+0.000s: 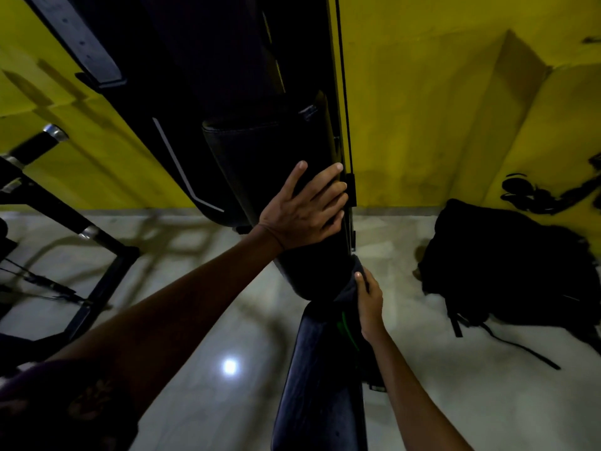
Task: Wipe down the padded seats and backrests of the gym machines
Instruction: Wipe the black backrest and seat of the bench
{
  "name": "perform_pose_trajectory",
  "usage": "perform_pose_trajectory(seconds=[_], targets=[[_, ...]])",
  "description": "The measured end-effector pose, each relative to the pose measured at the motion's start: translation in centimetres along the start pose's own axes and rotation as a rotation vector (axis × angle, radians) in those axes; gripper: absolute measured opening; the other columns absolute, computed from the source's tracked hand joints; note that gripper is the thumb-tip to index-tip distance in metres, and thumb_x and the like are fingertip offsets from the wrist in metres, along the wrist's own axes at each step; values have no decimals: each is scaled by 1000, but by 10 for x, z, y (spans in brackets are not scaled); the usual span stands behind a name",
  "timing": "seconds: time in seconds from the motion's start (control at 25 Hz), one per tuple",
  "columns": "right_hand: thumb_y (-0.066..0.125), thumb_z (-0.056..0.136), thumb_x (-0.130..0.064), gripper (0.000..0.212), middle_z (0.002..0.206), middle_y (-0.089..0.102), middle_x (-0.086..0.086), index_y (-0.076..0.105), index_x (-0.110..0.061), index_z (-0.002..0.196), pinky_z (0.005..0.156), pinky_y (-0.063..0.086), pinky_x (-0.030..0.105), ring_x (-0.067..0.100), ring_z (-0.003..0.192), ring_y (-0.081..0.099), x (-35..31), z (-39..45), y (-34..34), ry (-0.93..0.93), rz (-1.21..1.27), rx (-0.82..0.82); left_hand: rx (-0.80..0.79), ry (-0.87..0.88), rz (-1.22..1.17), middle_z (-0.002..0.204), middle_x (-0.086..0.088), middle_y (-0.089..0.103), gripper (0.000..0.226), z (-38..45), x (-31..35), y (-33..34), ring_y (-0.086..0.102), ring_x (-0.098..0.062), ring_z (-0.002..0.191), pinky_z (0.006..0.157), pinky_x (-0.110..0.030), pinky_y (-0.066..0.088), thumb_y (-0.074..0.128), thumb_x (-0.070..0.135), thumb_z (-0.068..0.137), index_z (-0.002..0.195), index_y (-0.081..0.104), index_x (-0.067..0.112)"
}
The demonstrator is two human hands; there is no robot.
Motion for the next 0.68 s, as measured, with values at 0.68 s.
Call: perform_pose_trajectory(seconds=[0.68], targets=[[48,99,-16,26,110,63,0,61,-7,121,90,48,32,16,104,59,-199,-51,9,-282,62,-17,-58,117,-415,138,-13,51,37,-1,-16,-27,31,-24,135,119,-42,1,42,21,93,119,64,6]])
Point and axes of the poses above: each hand's wrist, its own z-axis towards the middle knuckle, its own y-axis out of the palm, x = y × z, the point moved 9 cm from there along z, towards the middle knuckle
